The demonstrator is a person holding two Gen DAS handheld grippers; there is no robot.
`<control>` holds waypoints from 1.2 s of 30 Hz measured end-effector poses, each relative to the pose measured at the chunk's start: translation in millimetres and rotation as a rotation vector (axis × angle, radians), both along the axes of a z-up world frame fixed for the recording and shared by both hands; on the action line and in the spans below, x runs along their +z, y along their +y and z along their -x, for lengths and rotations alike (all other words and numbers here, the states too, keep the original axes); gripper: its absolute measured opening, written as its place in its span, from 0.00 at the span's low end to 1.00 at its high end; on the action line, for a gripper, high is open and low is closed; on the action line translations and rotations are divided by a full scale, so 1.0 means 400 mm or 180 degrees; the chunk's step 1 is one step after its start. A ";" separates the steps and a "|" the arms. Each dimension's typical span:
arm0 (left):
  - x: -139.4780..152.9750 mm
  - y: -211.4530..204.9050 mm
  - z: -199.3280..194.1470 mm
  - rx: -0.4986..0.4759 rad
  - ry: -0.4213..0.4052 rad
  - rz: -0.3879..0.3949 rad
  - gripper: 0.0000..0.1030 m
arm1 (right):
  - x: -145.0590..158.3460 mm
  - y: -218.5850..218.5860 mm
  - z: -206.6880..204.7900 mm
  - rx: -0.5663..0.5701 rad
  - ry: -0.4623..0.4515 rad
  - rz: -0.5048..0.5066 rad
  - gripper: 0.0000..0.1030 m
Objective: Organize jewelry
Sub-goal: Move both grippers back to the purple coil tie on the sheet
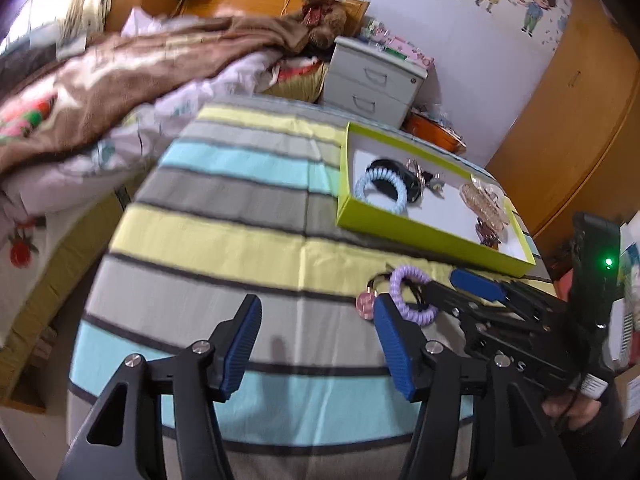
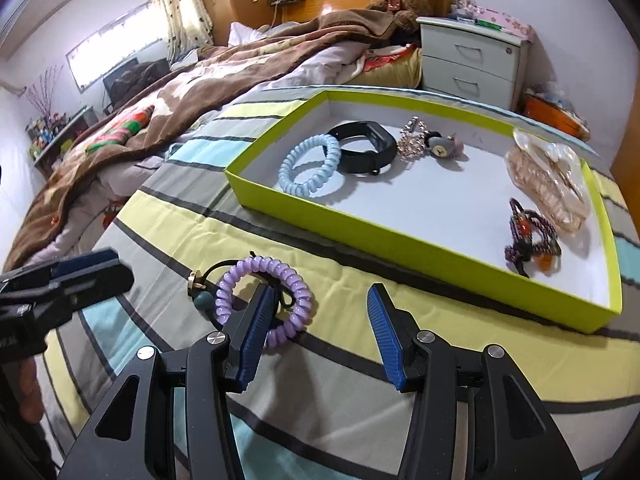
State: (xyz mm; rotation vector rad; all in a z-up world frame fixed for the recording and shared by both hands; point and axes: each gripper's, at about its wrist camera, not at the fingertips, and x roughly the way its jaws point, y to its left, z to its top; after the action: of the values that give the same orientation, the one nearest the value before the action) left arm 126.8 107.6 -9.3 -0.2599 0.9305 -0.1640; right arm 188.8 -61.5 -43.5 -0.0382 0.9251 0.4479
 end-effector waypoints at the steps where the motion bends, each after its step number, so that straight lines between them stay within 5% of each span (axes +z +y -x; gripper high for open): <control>1: -0.009 0.005 0.000 -0.0017 0.0069 0.0074 0.58 | -0.001 0.005 -0.002 0.0018 0.0008 -0.0011 0.48; 11: -0.023 0.017 0.017 -0.0034 0.0102 0.0087 0.58 | -0.004 0.029 -0.006 0.0085 -0.0061 0.0135 0.33; 13: -0.025 0.018 0.017 -0.0046 0.0113 0.0073 0.58 | -0.003 0.033 -0.002 0.0152 -0.0052 0.0121 0.19; 16: -0.027 0.015 0.017 -0.0061 0.0125 0.0074 0.58 | -0.001 0.042 0.006 0.0175 -0.0103 0.0180 0.12; 36: -0.030 -0.027 -0.002 -0.0164 0.0173 0.0098 0.58 | 0.043 -0.058 0.044 -0.0074 -0.0213 -0.0105 0.10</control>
State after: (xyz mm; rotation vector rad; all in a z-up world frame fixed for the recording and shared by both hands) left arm 127.6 97.0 -21.2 -0.2702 0.9897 -0.2196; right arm 171.1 -84.8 -26.4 -0.0122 0.8515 0.4376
